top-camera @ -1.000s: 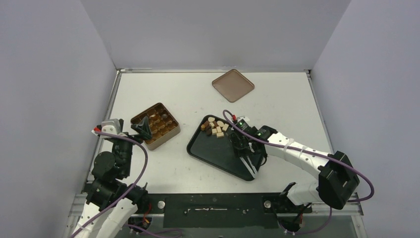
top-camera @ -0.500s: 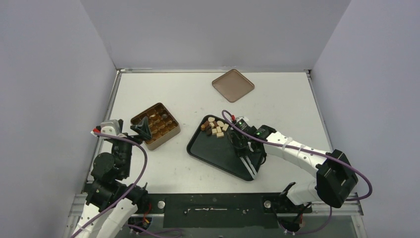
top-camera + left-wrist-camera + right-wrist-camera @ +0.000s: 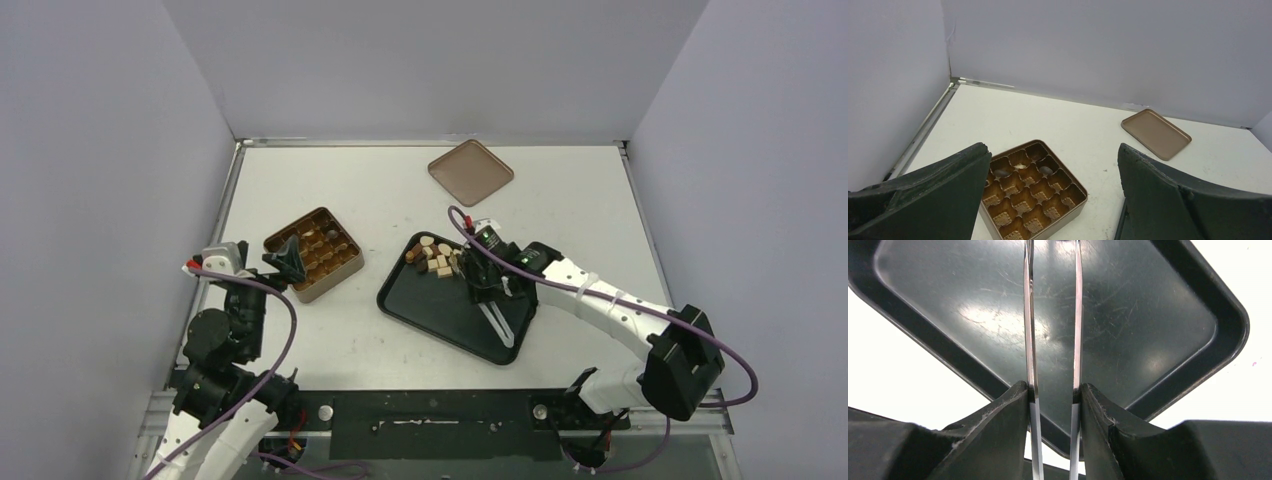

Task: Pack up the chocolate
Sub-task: Pick up the fake chocolate from the plate.

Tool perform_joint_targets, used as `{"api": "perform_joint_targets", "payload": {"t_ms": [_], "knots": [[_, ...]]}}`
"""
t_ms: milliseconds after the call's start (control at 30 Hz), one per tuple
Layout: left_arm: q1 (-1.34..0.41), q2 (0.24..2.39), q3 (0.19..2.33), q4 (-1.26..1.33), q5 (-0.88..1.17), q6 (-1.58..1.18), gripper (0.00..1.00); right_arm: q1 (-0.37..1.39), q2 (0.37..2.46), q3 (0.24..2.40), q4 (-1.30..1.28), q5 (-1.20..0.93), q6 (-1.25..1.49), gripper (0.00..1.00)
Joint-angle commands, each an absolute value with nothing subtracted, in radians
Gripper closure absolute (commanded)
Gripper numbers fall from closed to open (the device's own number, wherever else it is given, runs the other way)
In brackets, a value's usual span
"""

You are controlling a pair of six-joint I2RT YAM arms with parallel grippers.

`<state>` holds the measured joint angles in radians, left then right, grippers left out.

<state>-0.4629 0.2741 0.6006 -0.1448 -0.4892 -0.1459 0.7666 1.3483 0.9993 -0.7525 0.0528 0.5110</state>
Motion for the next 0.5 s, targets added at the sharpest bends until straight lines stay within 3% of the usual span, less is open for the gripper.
{"api": "perform_joint_targets", "payload": {"t_ms": [0, 467], "knots": [[-0.459, 0.258, 0.604, -0.099, -0.487, -0.147, 0.02, 0.783, 1.363, 1.09, -0.689, 0.071, 0.501, 0.81], [-0.455, 0.225, 0.61, -0.107, -0.511, -0.149, 0.03, 0.911, 1.633, 1.406, -0.526, 0.008, 0.397, 0.8]]}}
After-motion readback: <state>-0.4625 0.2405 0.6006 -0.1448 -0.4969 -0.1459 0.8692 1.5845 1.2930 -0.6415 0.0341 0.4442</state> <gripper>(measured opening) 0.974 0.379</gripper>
